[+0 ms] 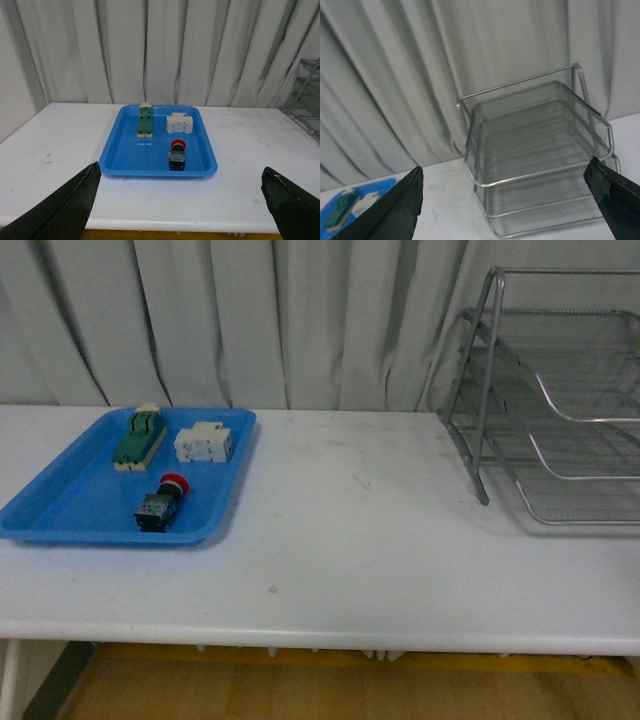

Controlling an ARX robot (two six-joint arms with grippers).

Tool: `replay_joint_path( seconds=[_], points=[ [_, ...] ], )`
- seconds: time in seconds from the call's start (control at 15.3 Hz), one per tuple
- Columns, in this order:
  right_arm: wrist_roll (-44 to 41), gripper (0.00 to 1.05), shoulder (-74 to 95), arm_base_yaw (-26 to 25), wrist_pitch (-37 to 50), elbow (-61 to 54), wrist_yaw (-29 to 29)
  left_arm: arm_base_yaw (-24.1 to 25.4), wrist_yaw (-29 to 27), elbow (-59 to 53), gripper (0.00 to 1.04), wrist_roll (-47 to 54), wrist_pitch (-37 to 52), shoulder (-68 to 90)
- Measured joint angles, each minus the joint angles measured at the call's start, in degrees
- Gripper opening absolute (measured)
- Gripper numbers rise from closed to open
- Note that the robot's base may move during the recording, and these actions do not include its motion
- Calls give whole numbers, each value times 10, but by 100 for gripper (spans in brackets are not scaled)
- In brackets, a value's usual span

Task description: Place button on rack with both arms

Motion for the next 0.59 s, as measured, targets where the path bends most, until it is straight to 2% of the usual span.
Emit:
replay_joint_path(
  seconds=[0.13,0.33,0.59],
  points=[
    [25,98,149,-23,29,89,18,0,0,0,98,0,0,0],
    [101,98,348,-62,-13,241,31,0,0,0,98,0,0,0],
    [242,98,472,-93,57,283,3,0,0,0,98,0,0,0]
  ],
)
